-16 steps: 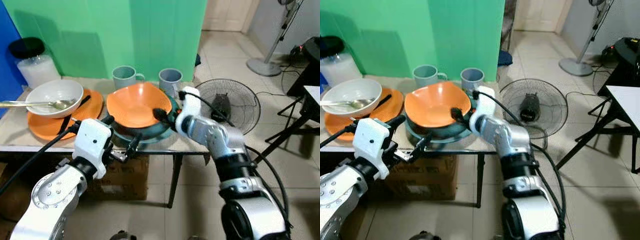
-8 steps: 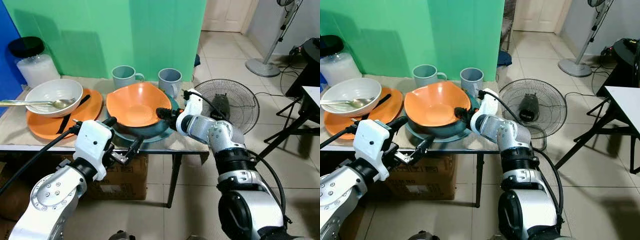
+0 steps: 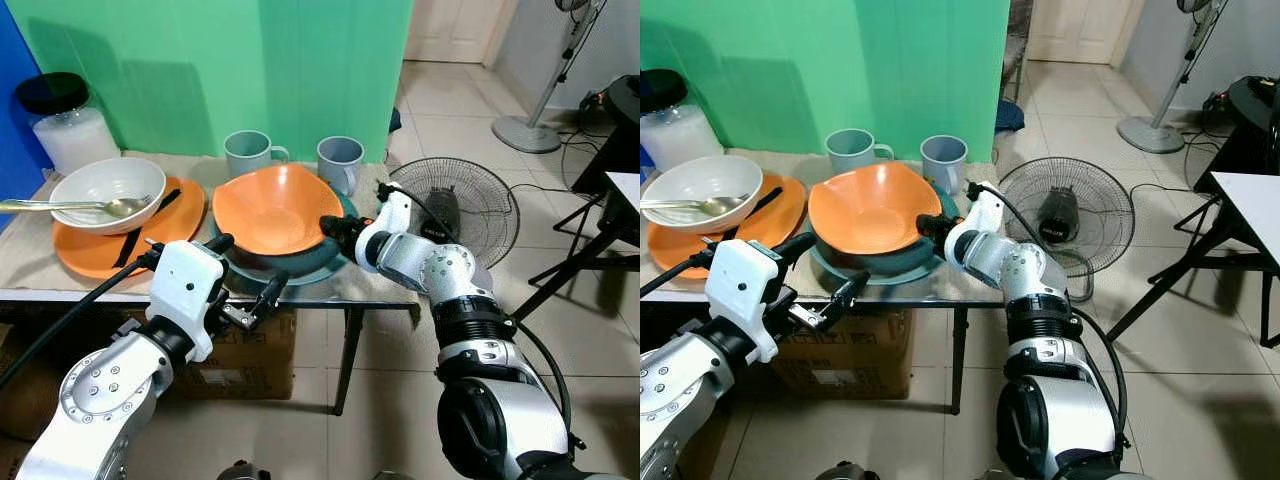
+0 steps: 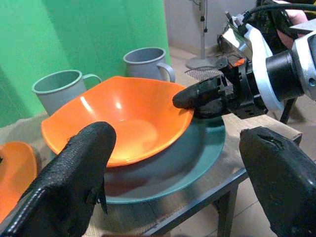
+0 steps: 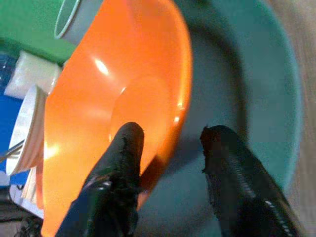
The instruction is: Setting the table
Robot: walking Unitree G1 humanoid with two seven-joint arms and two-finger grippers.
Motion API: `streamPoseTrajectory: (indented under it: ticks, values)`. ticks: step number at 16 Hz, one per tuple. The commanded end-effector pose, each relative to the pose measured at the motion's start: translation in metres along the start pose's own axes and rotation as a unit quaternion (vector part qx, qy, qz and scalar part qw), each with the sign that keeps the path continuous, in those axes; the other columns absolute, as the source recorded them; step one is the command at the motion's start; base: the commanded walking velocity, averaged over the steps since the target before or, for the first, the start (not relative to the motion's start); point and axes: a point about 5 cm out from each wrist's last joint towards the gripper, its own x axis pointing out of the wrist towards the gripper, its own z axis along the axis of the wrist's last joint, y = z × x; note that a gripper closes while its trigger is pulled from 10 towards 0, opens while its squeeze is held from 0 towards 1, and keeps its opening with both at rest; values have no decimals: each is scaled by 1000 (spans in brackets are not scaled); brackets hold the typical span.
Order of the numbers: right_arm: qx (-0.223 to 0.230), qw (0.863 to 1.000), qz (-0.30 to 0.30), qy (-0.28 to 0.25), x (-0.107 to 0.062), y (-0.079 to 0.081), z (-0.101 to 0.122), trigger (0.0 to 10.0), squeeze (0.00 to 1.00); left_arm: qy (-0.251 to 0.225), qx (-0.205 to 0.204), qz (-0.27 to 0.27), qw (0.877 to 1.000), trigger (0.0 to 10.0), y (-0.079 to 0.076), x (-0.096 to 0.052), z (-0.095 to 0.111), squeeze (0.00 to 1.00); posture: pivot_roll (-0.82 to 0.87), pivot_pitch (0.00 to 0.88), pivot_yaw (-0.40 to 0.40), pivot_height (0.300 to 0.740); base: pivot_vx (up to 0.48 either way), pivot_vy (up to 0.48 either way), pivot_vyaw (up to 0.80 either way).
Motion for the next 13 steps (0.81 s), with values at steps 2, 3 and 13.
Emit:
streamPoseTrajectory:
  ticks: [2, 3, 13]
  values:
    - [7, 998, 47, 39, 13, 34, -24, 0, 0, 1, 4, -4, 1000, 10000, -2, -1, 1, 0, -32, 40, -29, 740, 0, 0, 0]
    - [8, 998, 48, 39, 14, 34, -25, 0, 0, 1, 4, -4, 1000, 10000, -2, -1, 1, 0, -31, 41, -30, 740, 0, 0, 0]
    - [33, 996, 74, 42, 14, 41, -32, 0, 0, 0, 5, 1, 1000, 10000, -3, -2, 1, 0, -28, 38, -34, 740, 0, 0, 0]
